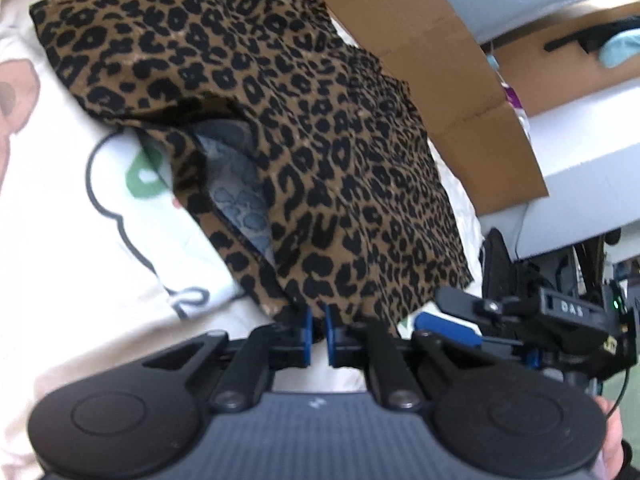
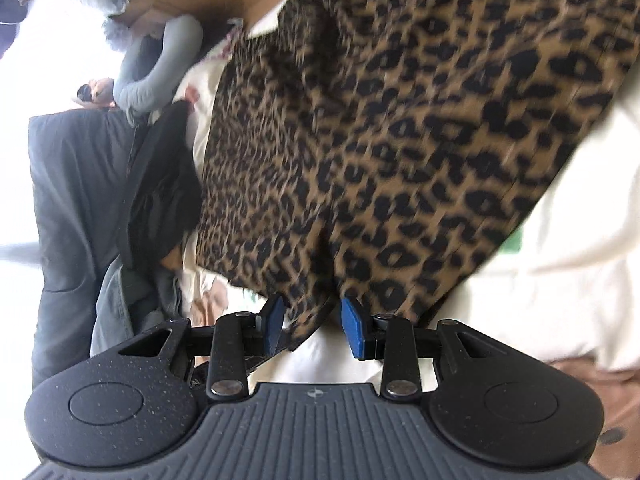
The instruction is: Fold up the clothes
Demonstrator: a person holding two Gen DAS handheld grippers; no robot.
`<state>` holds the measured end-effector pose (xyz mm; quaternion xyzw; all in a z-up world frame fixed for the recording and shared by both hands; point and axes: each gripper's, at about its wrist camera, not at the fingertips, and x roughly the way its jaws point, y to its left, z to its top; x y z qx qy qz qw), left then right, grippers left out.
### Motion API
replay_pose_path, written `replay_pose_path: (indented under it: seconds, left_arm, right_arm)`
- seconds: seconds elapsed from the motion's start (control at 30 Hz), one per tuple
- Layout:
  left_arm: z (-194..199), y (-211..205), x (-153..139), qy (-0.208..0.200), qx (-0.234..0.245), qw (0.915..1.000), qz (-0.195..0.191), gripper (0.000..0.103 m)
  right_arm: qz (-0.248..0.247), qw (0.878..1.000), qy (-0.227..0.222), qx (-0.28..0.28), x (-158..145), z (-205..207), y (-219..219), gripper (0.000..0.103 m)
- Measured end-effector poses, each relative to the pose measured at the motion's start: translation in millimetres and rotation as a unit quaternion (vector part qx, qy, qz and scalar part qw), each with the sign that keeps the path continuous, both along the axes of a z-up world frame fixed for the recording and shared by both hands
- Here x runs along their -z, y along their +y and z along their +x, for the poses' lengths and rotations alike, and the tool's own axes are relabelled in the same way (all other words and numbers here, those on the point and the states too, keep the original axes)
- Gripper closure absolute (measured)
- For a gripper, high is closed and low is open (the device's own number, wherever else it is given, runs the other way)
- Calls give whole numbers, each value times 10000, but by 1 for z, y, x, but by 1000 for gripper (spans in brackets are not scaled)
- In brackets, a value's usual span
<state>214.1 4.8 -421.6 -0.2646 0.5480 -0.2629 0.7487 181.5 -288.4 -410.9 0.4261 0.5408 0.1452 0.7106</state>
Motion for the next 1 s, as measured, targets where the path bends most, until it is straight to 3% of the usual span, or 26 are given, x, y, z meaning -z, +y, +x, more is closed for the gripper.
replay_pose_path:
  seconds: [0.33, 0.77, 0.87, 1.0]
  left_arm:
    - [-13, -15, 10, -16, 432, 9991, 43, 98]
    - [-19, -13, 7, -108, 565, 9982, 177, 96]
    - [-18, -2, 8, -81, 316, 9993, 167, 85]
    - [-11, 7, 16, 102, -122, 9998, -72, 81]
  right_arm:
    - [291, 9968, 730, 160, 37, -1, 35, 64]
    - [-103, 9966, 778, 268, 55, 4, 54, 65]
    - [-183, 9964, 755, 327, 56, 4, 53, 91]
    - [-187, 9964, 707, 424, 55, 0, 48, 95]
